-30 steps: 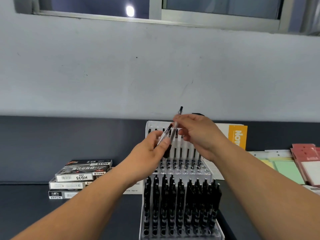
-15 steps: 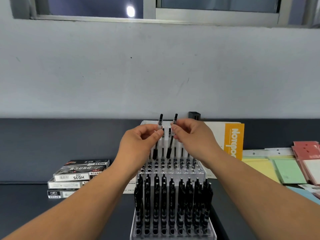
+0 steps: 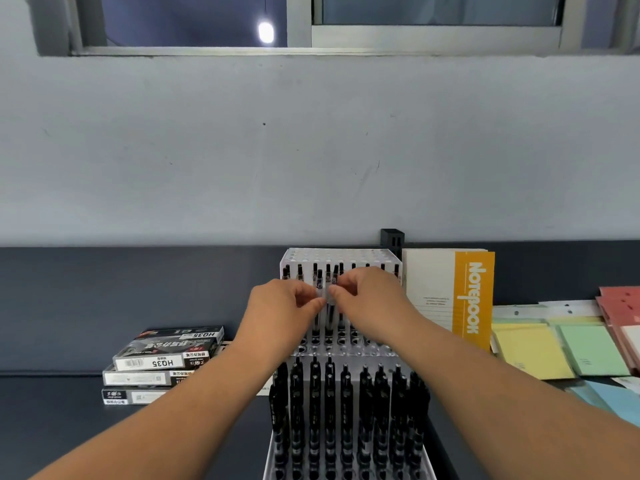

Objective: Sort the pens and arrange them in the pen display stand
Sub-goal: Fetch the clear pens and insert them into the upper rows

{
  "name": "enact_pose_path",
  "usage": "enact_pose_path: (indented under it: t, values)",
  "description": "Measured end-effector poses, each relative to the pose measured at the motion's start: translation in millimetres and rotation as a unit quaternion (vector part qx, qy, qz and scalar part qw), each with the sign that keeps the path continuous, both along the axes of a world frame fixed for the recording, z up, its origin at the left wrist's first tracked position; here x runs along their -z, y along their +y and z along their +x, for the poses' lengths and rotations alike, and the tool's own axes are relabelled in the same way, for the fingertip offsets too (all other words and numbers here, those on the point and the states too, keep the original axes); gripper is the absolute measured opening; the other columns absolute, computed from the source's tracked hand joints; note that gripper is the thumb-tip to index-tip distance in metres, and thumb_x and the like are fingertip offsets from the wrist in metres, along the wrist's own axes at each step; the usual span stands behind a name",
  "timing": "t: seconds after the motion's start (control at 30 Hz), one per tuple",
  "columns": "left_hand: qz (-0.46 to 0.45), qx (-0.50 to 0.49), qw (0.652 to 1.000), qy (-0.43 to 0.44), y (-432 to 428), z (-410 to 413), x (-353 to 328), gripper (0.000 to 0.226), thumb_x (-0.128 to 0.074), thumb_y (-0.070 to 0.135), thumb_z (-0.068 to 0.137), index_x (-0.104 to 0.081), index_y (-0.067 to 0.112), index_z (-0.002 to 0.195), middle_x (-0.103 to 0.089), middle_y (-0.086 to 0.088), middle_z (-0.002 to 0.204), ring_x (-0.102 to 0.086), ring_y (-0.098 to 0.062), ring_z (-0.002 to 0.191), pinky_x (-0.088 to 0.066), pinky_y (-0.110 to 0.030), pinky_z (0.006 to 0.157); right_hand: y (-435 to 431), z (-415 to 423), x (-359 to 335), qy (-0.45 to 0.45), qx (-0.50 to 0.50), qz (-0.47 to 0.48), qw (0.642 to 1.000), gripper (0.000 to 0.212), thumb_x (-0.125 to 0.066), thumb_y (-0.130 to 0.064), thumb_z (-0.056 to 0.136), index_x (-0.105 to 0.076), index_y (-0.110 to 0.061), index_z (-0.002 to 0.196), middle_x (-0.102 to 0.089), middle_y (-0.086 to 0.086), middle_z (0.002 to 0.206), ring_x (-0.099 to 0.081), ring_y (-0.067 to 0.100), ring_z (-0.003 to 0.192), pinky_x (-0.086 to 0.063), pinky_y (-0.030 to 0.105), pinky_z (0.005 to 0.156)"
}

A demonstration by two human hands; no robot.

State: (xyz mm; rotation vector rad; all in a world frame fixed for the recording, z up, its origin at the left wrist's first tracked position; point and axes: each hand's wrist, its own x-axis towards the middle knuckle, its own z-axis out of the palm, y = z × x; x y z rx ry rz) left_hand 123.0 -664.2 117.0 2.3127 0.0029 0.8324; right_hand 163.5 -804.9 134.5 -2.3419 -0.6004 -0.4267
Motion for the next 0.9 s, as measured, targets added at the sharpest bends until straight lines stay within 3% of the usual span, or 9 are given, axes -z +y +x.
enact_pose_path:
  t: [0.1, 0.23, 0.4, 0.6, 0.8, 0.9]
  values:
    - [0.051, -0.020, 0.998, 0.006, -2, 1, -2, 0.018, -0.063, 0.037, 0.089, -0.073, 0.024, 0.098, -0.071, 0.010, 0.088, -0.059, 0.001, 0.074, -0.040, -0.007, 0.062, 4, 2, 2, -0.009, 0.025, -0.005, 1.000, 0.025, -0.055, -0.037, 0.095, -0.068, -0.020, 0.109, -0.070, -0.003, 0.101, -0.061, 0.009, 0.086, -0.044, 0.021, 0.076]
    - [0.128, -0.055, 0.990, 0.030, -3, 0, -6, 0.025, -0.054, 0.037, 0.094, -0.072, 0.022, 0.086, -0.068, 0.007, 0.072, -0.061, -0.008, 0.066, -0.043, -0.018, 0.058, 8, 2, 3, -0.024, 0.039, 0.007, 0.999, 0.014, -0.059, -0.037, 0.092, -0.059, -0.023, 0.095, -0.062, -0.011, 0.086, -0.059, 0.008, 0.082, -0.044, 0.023, 0.071]
    - [0.147, -0.072, 0.985, 0.046, -2, 4, -7, 0.028, -0.052, 0.042, 0.093, -0.070, 0.023, 0.083, -0.070, 0.005, 0.075, -0.065, -0.012, 0.072, -0.054, -0.028, 0.068, 10, 1, 7, -0.045, 0.044, -0.020, 0.998, 0.012, -0.057, -0.032, 0.092, -0.056, -0.023, 0.083, -0.061, -0.010, 0.078, -0.056, 0.005, 0.073, -0.045, 0.023, 0.064]
    - [0.164, -0.087, 0.981, 0.057, -2, 7, -5, 0.030, -0.052, 0.038, 0.090, -0.064, 0.018, 0.070, -0.069, 0.001, 0.070, -0.064, -0.016, 0.069, -0.051, -0.028, 0.062, 12, 5, 7, -0.033, 0.039, 0.018, 0.999, 0.010, -0.065, -0.030, 0.087, -0.057, -0.028, 0.081, -0.060, -0.014, 0.079, -0.057, 0.001, 0.076, -0.039, 0.011, 0.060]
    - [0.136, -0.068, 0.988, 0.034, 2, 3, -1, 0.022, -0.058, 0.042, 0.088, -0.066, 0.026, 0.076, -0.066, 0.009, 0.069, -0.063, -0.007, 0.067, -0.054, -0.028, 0.065, 12, 4, 9, -0.031, 0.047, 0.034, 0.998, 0.016, -0.065, -0.030, 0.086, -0.055, -0.028, 0.074, -0.058, -0.013, 0.075, -0.052, -0.003, 0.068, -0.035, 0.010, 0.055]
    - [0.101, -0.059, 0.993, -0.025, 7, 0, -7, 0.011, -0.061, 0.039, 0.088, -0.066, 0.030, 0.086, -0.058, 0.013, 0.065, -0.056, -0.001, 0.062, -0.044, -0.021, 0.056, 13, 3, 9, -0.041, 0.046, 0.029, 0.998, 0.020, -0.063, -0.030, 0.088, -0.052, -0.028, 0.072, -0.059, -0.012, 0.077, -0.052, -0.001, 0.069, -0.034, 0.010, 0.055]
